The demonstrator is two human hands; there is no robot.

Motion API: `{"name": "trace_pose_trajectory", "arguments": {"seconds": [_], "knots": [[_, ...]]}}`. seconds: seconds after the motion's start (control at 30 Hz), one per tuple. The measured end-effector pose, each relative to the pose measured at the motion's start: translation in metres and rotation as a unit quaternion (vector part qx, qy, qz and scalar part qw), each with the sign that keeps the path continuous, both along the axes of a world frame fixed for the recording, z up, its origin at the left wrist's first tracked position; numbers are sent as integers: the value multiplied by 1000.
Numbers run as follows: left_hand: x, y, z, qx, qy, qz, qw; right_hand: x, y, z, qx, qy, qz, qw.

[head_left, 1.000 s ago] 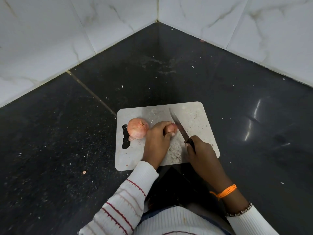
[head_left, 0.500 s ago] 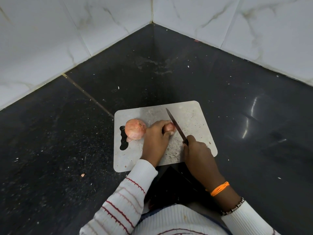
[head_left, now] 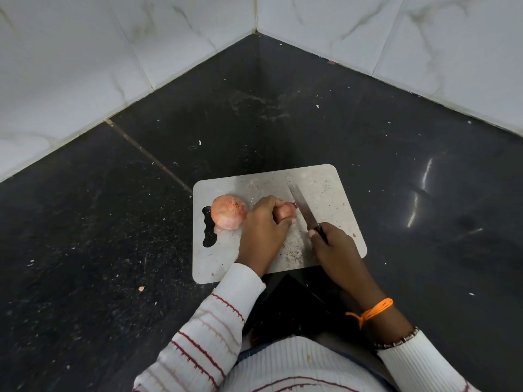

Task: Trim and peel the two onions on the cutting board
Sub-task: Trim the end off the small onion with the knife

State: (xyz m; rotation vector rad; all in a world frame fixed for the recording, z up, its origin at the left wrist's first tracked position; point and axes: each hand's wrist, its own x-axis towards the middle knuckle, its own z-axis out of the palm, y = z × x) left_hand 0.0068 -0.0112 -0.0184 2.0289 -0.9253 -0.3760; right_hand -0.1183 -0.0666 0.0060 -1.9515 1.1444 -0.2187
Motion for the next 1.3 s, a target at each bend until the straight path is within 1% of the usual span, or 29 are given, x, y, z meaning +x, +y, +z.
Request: {"name": "trace_pose_trajectory", "arguments": {"seconds": [0.2,0.37,0.57,0.7,0.97,1.1,1.2,1.3], "knots": [[4,0,2,-16,26,-8,1000,-1,1,1,7,8,9,1000],[1,-1,1,-15,9,5,1000,1,9,2,-55,63,53,995],[1,-3,-1,-19,40,20,999,-2,19,3,-123,125,100,979],[2,-4,-1,-21,48,17,998,0,17,5,-146,148,112,972],[1,-5,-1,-34,91,34,995,4,17,8,-109,149,113,976],[1,-7,-2,-33,83,49,995,14,13,14,-105,167,119,973],[-2,-9,1,-27,94,62,993,8,16,17,-111,179,128,969],[0,-8,3,-31,91,57,994,11,15,18,-111,183,131,968]]}}
